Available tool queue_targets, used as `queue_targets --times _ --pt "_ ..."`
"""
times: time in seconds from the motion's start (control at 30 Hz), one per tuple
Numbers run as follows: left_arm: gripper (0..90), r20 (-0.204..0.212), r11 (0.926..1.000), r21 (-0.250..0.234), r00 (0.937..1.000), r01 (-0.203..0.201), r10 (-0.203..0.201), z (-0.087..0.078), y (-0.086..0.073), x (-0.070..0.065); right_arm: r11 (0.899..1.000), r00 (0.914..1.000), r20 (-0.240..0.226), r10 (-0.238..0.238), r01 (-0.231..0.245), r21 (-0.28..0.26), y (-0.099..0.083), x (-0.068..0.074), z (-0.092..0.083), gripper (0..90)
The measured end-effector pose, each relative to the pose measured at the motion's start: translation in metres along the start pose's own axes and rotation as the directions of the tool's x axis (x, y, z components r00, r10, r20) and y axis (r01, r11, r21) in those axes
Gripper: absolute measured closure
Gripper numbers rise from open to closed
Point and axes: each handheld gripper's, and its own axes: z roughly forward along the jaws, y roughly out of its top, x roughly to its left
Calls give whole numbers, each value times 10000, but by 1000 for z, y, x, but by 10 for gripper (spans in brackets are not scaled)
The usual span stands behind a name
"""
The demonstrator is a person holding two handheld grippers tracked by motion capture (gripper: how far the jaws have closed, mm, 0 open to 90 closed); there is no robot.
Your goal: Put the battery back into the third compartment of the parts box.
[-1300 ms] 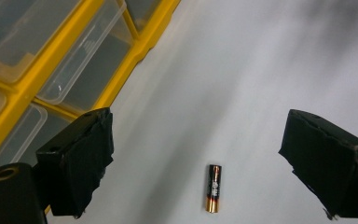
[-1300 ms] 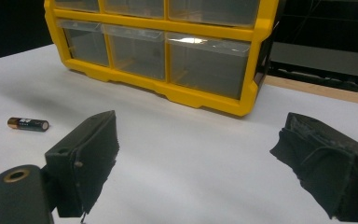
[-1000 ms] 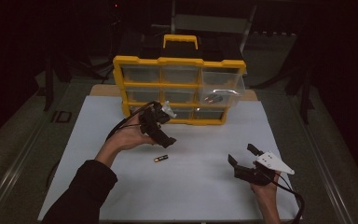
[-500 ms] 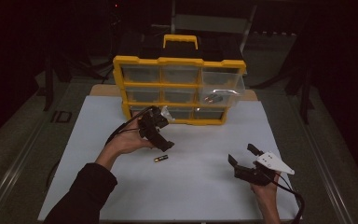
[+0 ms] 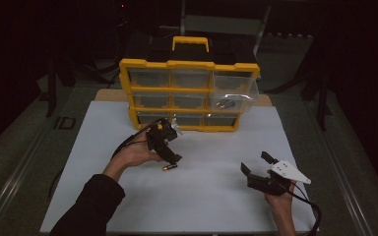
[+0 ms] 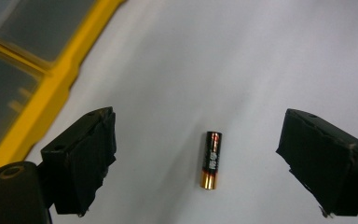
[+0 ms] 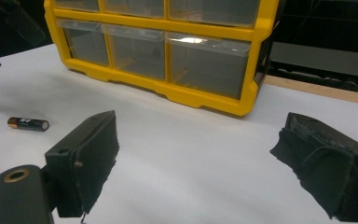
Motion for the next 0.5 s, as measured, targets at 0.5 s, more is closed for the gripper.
queue_targets --times 0.5 --pt "142 -10 9985 481 9997 -255 255 15 -2 -6 10000 10000 -4 -10 10 6 0 0 0 112"
